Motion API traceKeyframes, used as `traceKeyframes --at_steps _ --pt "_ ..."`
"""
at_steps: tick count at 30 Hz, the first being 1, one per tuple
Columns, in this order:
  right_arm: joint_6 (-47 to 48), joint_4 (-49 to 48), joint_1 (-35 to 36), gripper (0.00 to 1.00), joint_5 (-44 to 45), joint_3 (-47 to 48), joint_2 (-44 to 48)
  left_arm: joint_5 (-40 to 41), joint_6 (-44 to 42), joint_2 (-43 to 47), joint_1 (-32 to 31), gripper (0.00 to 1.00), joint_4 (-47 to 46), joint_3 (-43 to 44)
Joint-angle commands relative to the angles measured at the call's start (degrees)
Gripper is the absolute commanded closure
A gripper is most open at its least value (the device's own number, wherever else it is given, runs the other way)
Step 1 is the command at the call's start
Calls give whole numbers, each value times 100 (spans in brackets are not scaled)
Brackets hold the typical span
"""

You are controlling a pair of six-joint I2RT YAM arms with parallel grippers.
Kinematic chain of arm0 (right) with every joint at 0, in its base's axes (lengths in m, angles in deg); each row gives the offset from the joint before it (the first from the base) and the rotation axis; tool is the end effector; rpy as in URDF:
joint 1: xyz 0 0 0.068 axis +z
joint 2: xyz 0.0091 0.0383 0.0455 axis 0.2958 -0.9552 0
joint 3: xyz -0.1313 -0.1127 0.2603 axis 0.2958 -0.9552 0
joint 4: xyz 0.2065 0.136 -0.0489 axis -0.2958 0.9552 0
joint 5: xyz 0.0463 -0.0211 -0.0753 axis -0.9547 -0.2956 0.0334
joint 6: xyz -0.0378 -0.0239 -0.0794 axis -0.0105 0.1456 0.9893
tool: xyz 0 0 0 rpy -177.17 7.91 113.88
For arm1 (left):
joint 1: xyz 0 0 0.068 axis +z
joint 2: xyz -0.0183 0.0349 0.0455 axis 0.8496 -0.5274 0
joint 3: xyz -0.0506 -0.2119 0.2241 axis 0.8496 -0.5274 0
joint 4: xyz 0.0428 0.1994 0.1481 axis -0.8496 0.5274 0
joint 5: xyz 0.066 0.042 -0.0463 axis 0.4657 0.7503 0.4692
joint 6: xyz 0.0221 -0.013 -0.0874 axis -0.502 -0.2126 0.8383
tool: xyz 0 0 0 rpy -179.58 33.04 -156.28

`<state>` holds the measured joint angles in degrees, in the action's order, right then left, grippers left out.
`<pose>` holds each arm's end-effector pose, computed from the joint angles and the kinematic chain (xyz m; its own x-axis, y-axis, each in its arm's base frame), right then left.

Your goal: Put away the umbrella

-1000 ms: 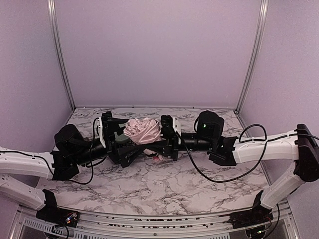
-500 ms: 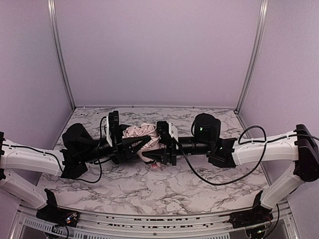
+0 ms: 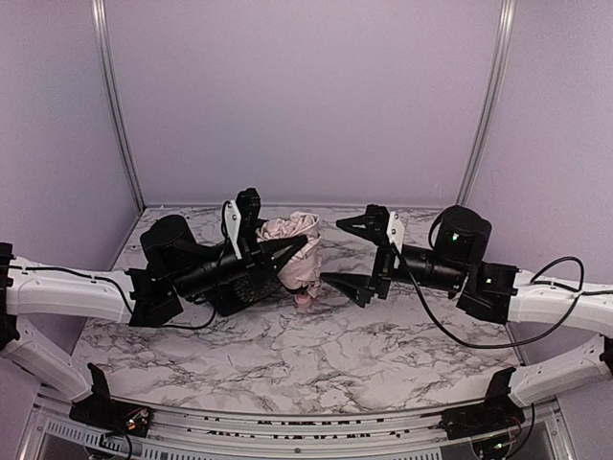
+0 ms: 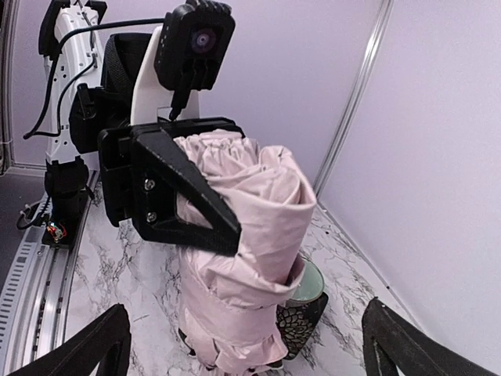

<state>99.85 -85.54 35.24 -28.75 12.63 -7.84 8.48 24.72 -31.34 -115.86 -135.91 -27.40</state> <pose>0.1536 0.2469 0.3599 0.2505 -0.1024 -0.9627 -0.9231 0.2745 -0.2694 0.1674 -0.2907 0.3656 0.2234 -0.1846 -0.9571 0.9043 0.4057 0.1328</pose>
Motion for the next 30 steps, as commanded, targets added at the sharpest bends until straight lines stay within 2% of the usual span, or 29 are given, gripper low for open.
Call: traceKeyframes --at_steps 1,4,6,10,12,14,20,23,26,30 --pt "198 329 -107 0 698 -237 533 300 -89 -242 -3 98 -59 661" --pt "205 116 -147 0 780 -469 780 521 111 -809 -5 100 -201 522" --pt "225 -19 -155 0 771 -622 849 671 482 -1408 3 100 -626 231" --pt "240 -45 -158 0 698 -706 731 199 1293 -3071 -9 100 -2064 -223" --pt "257 74 -153 0 690 -636 604 -15 1641 -3740 -30 100 -3305 -438" --pt "277 233 -153 0 721 -554 517 0 1889 -4135 -32 100 -3854 -518" --pt "337 361 -156 0 816 -546 517 122 1690 -3815 -41 100 -3233 -411" --pt "341 492 -156 0 968 -516 493 347 1732 -3383 -47 100 -2428 -214" --pt "320 614 -158 0 1062 -471 478 494 2105 -2992 -35 97 -1310 188" --pt "235 819 -154 0 1336 -313 470 -95 2670 -2754 -33 92 813 1210"
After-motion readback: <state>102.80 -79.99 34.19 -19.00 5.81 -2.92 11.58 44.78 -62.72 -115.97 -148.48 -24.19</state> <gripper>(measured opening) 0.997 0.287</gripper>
